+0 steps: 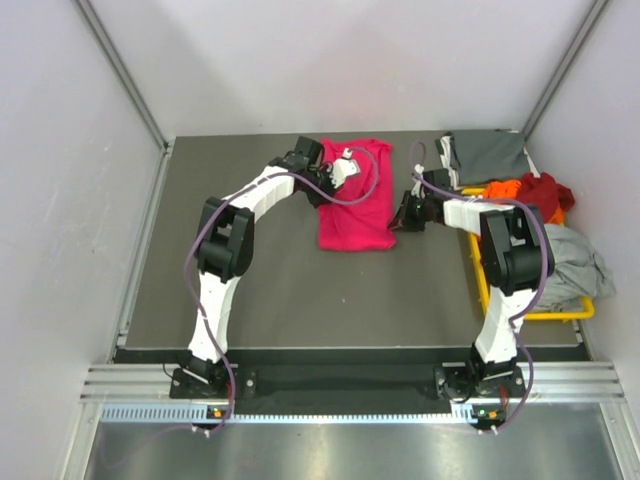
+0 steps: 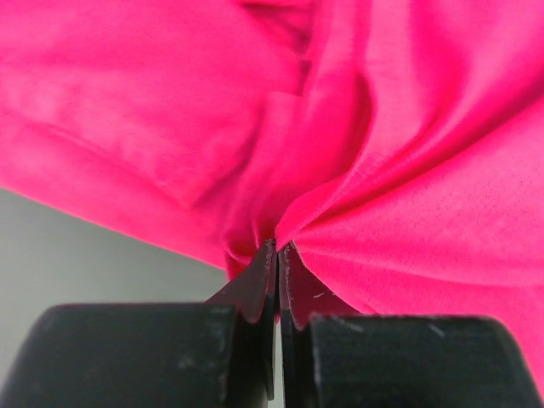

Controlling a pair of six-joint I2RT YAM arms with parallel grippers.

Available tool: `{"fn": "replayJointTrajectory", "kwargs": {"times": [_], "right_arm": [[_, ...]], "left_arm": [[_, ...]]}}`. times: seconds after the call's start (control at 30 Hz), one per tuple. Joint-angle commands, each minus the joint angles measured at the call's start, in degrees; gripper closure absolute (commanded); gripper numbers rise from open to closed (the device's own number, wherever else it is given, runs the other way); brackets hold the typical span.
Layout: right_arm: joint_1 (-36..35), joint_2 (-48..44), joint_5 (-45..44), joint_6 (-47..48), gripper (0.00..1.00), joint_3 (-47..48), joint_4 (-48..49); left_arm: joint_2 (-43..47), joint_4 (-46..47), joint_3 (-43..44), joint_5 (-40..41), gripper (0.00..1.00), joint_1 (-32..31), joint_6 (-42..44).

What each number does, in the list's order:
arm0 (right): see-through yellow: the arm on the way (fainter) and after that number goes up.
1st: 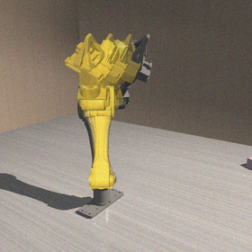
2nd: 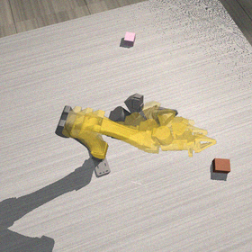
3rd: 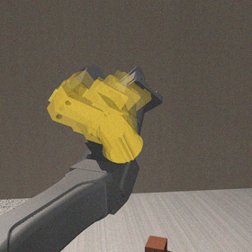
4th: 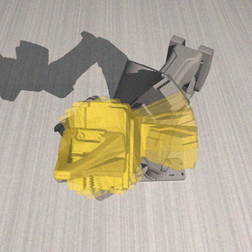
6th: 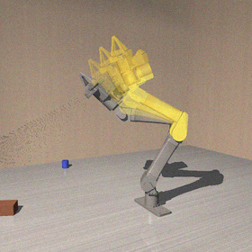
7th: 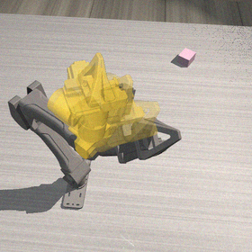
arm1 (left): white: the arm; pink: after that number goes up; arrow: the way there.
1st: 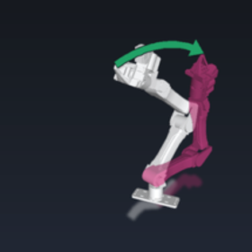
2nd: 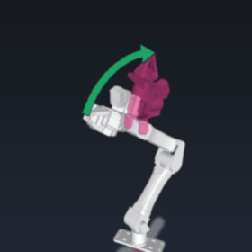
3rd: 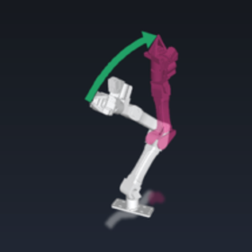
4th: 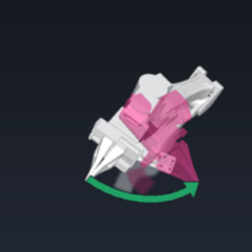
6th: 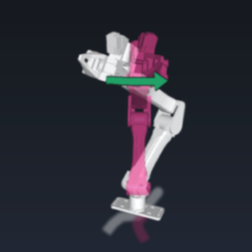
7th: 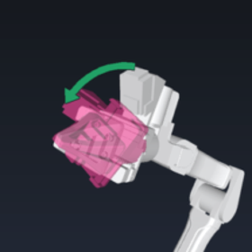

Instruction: Fold and stack the t-shirts

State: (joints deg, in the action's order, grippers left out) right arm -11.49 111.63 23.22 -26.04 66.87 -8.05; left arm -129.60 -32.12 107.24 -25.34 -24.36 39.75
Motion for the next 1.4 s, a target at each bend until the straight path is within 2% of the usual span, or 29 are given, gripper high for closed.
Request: {"fn": "replayJointTrajectory", "kwargs": {"times": [0.0, 0.1, 0.17, 0.2, 0.23, 0.3, 0.37, 0.43, 0.47, 0.57, 0.7, 0.83, 0.9, 1.07, 1.23, 1.33, 1.37], "right_arm": [[1.03, 0.08, -2.83, -0.85, 1.00, 1.25, 3.83], [1.46, -1.33, -3.97, -1.03, 1.00, -0.16, 4.45], [1.47, -1.42, -3.10, -0.59, 1.00, -0.51, 4.71], [1.47, -1.42, -2.40, -0.41, 0.85, -0.34, 4.63], [1.55, -1.59, -0.83, -0.41, 0.75, -0.08, 4.45], [1.47, -3.16, -0.55, -0.33, 0.58, -0.51, 4.28], [1.47, -5.36, -1.68, -0.15, 0.54, -2.09, 4.01], [1.47, -9.49, -3.52, 0.37, 0.51, -4.37, 3.22], [1.47, -10.90, -4.14, 0.55, 0.51, -5.34, 3.13], [1.29, -16.44, -5.03, 0.29, 0.52, -10.43, 3.22], [-0.55, -24.17, -6.26, -0.41, 0.57, -17.02, 3.92], [-4.94, -25.15, -6.79, -2.52, 0.61, -21.08, 5.94], [-5.91, -24.80, -7.14, -3.31, 0.62, -21.78, 7.17], [-6.88, -21.20, -7.49, -4.81, 0.62, -22.05, 10.60], [-6.88, -18.48, -9.60, -3.84, 0.62, -21.26, 11.74], [-6.71, -16.72, -9.69, -3.84, 0.67, -21.26, 12.80], [-6.71, -16.19, -9.51, -3.75, 0.68, -21.34, 13.67]], "left_arm": [[-2.67, 5.31, 3.40, 6.26, 1.00, 0.37, -3.71], [-3.90, 5.14, 4.03, 9.17, 1.00, 0.37, -4.24], [-3.91, 4.09, 3.85, 8.21, 0.95, 0.28, -3.89], [-3.73, 3.65, 3.85, 7.94, 0.89, 0.10, -3.80], [-3.47, 3.21, 3.68, 7.42, 0.72, -0.07, -3.80], [-1.54, 2.06, 2.81, 5.31, 0.60, -0.51, -3.36], [1.70, 1.80, 1.05, 4.34, 0.52, -0.95, -3.36], [4.17, 1.80, -0.18, 3.02, 0.50, -1.13, -3.45], [6.62, 1.71, -1.58, 2.76, 0.45, -1.22, -3.62], [11.54, 1.27, -4.92, 2.14, 0.44, -1.57, -3.19], [17.70, -0.49, -15.90, 0.91, 0.43, -2.36, 0.24], [22.45, 0.38, -28.19, 2.83, 0.46, -5.60, 5.50], [22.90, 1.44, -31.11, 4.07, 0.46, -7.10, 6.22], [22.11, 5.73, -35.08, 6.96, 0.44, -9.74, 5.43], [21.32, 9.53, -35.44, 8.99, 0.43, -9.92, 4.11], [20.53, 10.85, -35.79, 9.35, 0.46, -10.01, 3.85], [20.44, 10.85, -35.87, 9.35, 0.52, -10.01, 3.85]]}}
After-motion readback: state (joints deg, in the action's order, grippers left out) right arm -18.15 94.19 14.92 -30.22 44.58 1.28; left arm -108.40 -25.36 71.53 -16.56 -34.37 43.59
